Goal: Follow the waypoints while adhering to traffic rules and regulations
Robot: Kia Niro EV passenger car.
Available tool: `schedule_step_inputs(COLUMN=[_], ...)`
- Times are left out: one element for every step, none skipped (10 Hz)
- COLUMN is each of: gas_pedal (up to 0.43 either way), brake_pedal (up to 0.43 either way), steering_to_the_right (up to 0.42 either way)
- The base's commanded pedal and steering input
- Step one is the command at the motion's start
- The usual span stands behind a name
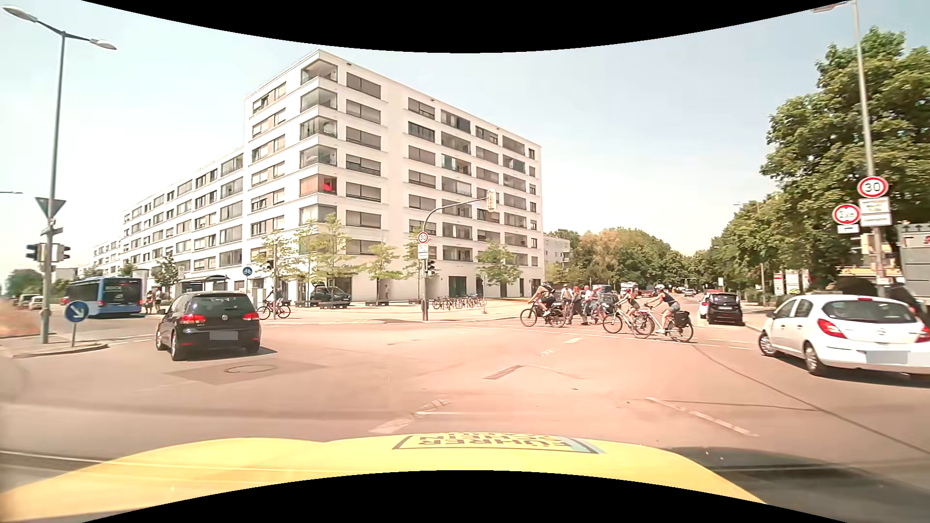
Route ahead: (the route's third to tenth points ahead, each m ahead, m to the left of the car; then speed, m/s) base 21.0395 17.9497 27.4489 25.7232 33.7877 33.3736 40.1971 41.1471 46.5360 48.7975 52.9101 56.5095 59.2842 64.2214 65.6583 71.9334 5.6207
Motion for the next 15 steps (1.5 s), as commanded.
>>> schedule_step_inputs(gas_pedal=[0.087, 0.087, 0.087, 0.098, 0.110, 0.110, 0.110, 0.118, 0.118, 0.130, 0.130, 0.138, 0.150, 0.150, 0.150], brake_pedal=[0.000, 0.000, 0.000, 0.000, 0.000, 0.000, 0.000, 0.000, 0.000, 0.000, 0.000, 0.000, 0.000, 0.000, 0.000], steering_to_the_right=[-0.234, -0.236, -0.237, -0.241, -0.245, -0.252, -0.259, -0.265, -0.272, -0.275, -0.273, -0.261, -0.245, -0.224, -0.201])
